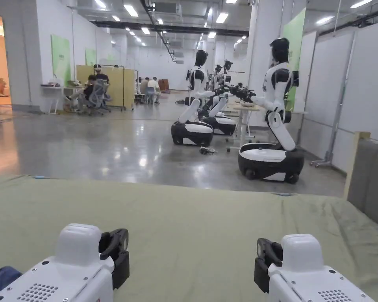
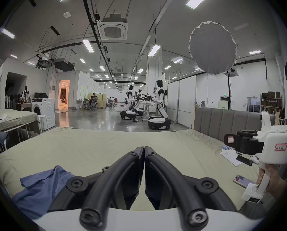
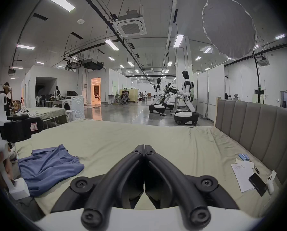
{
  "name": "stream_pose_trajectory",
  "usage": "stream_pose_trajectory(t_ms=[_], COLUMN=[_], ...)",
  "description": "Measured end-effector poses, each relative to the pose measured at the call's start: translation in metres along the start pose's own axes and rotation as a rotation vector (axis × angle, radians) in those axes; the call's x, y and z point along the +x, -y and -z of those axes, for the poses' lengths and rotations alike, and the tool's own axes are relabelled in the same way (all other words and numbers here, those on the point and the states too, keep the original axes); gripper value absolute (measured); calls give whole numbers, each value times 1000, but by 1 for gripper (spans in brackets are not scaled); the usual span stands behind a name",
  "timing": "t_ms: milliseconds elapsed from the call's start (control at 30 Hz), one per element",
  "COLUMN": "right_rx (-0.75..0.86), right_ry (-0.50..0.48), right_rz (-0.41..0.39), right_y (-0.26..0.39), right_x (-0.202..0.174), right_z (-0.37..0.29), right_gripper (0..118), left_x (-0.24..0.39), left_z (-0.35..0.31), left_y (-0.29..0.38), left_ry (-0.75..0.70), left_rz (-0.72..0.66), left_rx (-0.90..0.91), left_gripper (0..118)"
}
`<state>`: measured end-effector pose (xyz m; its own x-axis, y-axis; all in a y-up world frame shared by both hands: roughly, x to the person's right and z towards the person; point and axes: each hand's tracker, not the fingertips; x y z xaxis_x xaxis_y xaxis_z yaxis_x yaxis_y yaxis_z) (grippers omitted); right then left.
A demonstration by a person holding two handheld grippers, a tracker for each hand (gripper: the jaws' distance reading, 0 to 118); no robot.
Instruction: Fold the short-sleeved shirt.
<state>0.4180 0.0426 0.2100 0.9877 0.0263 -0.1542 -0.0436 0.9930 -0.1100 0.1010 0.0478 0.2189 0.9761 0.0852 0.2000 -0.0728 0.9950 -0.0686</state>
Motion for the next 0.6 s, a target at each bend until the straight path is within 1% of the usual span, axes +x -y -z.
stream_pose_trajectory(t_ms=[200,500,600], right_rx=[-15,-35,-23], right_ry=[9,7,10], right_rz=[-2,-5,-34], right_y=[-3,-1,-2], right_x=[4,4,0], right_z=[-3,-4,-8], right_gripper=[0,0,0], left_x=[0,-5,-1], left_z=[-6,-8,-14], left_y=[-4,-7,-13], left_ry=[-32,-33,-40], left_rz=[28,-1,11], left_rx=[-4,-4,-14], left_gripper=[4,4,4])
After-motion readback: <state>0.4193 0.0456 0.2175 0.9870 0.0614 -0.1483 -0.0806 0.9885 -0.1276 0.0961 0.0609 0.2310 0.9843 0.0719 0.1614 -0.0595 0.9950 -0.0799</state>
